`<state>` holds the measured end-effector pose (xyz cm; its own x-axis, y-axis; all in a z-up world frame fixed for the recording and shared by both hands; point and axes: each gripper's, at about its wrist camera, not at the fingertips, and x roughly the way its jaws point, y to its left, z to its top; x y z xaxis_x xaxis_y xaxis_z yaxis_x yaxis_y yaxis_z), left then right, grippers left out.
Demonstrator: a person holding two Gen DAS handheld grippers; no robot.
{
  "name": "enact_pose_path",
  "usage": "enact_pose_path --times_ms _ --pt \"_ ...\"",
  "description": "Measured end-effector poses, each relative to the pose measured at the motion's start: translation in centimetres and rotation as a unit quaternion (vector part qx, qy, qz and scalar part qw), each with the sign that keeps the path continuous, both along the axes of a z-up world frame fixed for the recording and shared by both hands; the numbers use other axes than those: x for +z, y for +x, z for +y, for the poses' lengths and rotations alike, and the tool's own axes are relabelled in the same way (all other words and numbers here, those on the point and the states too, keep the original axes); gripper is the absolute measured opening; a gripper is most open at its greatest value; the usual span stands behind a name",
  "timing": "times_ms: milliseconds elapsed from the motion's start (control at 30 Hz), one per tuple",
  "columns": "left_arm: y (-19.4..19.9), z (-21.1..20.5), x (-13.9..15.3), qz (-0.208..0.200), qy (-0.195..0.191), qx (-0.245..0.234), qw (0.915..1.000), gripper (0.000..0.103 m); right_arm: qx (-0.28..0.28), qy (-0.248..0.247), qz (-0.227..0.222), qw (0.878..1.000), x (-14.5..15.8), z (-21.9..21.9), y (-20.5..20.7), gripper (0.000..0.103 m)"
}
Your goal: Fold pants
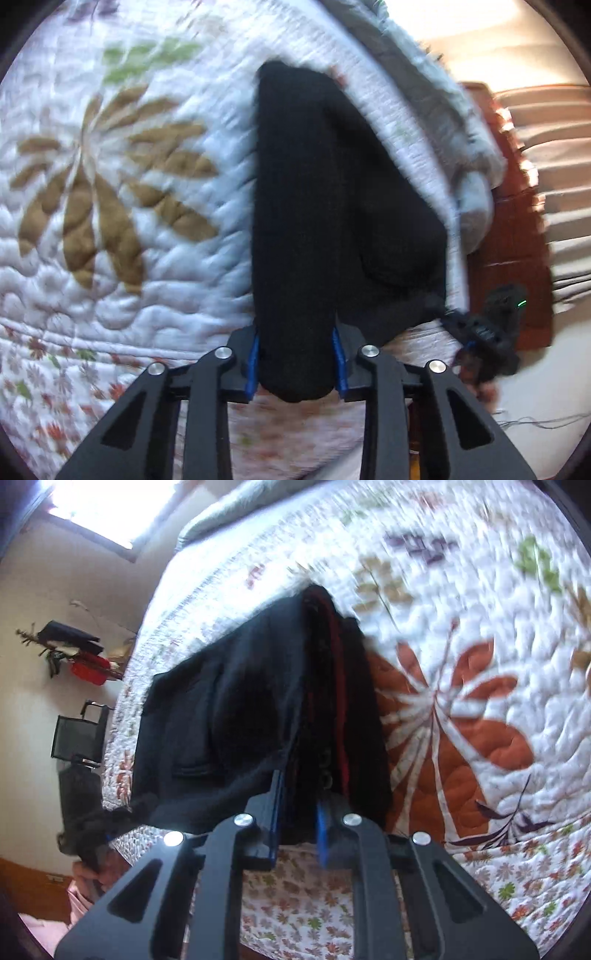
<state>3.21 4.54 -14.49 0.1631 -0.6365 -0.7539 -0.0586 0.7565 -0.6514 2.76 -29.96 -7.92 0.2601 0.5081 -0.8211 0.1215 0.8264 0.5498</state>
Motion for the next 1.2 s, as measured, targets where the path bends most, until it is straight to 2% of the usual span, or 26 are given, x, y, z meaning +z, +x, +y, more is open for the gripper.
enact_pose_path --times_ms 67,100,133,200,333,433,600,667,733,867,933,1033,1100,1200 --pt "0.0 0.7 -1.5 0.014 -0.029 0.011 0.9994 0.039 -0.002 -0.001 0.01 1.0 -1.1 0.2 0.0 0.015" --pt "0.0 1.1 -1.5 0.015 -0.048 0.015 0.9986 0.039 -0.003 -0.003 0.005 1.0 -1.1 0.3 -0.1 0.015" --pt "0.0 1.2 -1.3 0.014 -0.052 0.012 0.9985 0.043 -0.003 -0.003 0.001 1.0 -0.8 0.3 -0.1 0.016" --pt "0.1 1.6 -0.3 0.008 -0.042 0.006 0.9991 0.048 0.0 -0.002 -0.007 1.0 -0.3 0.4 -0.3 0.019" --pt "-0.3 3.7 1.0 -0.002 -0.028 0.009 0.9996 0.057 0.005 -0.003 -0.02 1.0 1.0 0.5 -1.3 0.041" --pt "-0.9 5.0 0.8 0.006 -0.032 0.008 0.9994 0.056 0.011 -0.02 -0.026 0.999 1.6 0.2 -2.1 0.042" --pt "-1.7 3.1 0.4 0.012 -0.028 -0.009 0.9995 0.056 0.015 -0.026 -0.027 0.999 1.8 0.1 -2.3 0.044" --pt "-1.9 2.4 -0.1 0.021 -0.029 -0.006 0.9994 0.046 0.014 -0.038 -0.019 0.999 1.6 0.4 -2.0 0.033" --pt "-2.3 2.1 -0.1 0.019 -0.021 0.007 0.9996 0.043 0.013 -0.043 -0.013 0.999 1.4 0.5 -2.1 0.021" --pt "-2.8 2.3 0.1 0.013 -0.026 0.022 0.9993 0.037 0.002 -0.026 -0.014 1.0 1.7 0.0 -2.6 0.009" --pt "-3.2 2.1 -0.3 0.015 -0.015 0.026 0.9994 0.037 0.0 -0.039 -0.006 0.999 1.0 -0.2 -2.5 0.009" --pt "-3.3 2.4 -1.1 0.013 -0.006 0.023 0.9996 0.037 -0.006 -0.032 0.003 0.999 -0.1 -0.4 -2.4 0.01" --pt "-3.5 2.8 -0.5 0.013 -0.018 0.022 0.9995 0.039 -0.007 -0.022 0.001 1.0 0.3 -0.6 -2.7 0.013" --pt "-3.9 3.6 1.1 0.007 -0.01 0.006 0.9999 0.041 -0.006 -0.027 -0.011 1.0 1.8 -1.0 -3.2 0.02"
